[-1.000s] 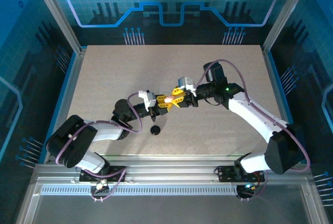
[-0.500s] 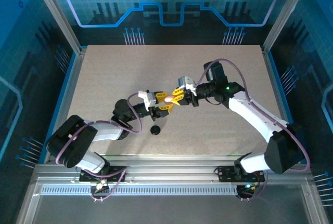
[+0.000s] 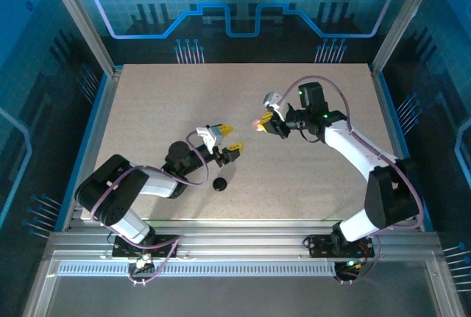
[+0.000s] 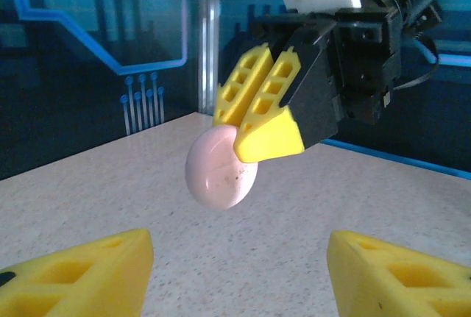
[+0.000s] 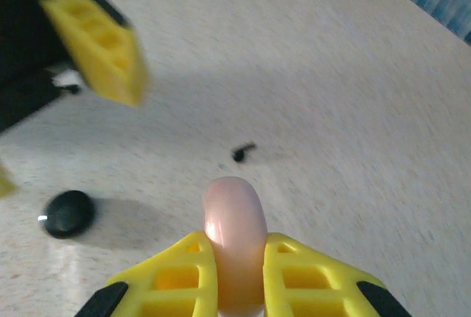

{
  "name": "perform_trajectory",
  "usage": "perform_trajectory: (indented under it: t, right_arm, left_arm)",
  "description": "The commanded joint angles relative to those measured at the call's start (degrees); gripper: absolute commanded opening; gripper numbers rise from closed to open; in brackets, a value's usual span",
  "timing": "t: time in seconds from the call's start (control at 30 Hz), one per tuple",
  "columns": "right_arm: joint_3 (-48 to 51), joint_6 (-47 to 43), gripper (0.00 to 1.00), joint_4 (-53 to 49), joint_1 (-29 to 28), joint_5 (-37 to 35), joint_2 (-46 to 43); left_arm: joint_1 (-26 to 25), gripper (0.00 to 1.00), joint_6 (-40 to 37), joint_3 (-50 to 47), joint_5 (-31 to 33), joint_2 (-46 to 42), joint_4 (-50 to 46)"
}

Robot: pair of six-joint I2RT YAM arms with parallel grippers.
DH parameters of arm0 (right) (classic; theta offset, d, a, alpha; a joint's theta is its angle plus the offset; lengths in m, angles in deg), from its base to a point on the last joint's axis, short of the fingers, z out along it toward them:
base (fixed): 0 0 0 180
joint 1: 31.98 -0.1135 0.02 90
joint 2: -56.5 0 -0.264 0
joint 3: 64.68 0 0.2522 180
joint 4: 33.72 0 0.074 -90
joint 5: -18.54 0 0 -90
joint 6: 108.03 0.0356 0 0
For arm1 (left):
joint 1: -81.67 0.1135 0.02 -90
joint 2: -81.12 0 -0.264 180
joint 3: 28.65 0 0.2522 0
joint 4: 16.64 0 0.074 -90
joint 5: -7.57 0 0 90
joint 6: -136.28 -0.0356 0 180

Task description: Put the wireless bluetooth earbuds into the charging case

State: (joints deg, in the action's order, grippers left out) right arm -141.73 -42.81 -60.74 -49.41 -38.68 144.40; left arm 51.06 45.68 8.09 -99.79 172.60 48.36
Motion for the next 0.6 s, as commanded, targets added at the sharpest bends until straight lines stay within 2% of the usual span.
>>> perform_trajectory:
  t: [0.0,0.23,0.37,0.57]
  right_arm:
    - [-1.4,6.7,0.03,-0.1,2.6,-7.7,4.2]
    - [-4.0,10.9,0.03,-2.4,6.2,-10.3,10.7]
    - [-7.6,13.2,0.03,-6.9,8.5,-9.0,14.8]
    - [-8.4,15.6,0.05,-7.7,11.3,-7.1,17.3]
  left_arm:
    - [-0.2,0.65,-1.6,-0.6,6.1,1.8,1.5]
    - [-0.2,0.65,-0.8,-0.3,14.3,3.9,1.5]
    - [-0.2,0.64,-1.1,-0.3,15.3,4.2,1.5]
    - [-0.1,0.65,-2.1,-0.5,15.9,4.4,1.5]
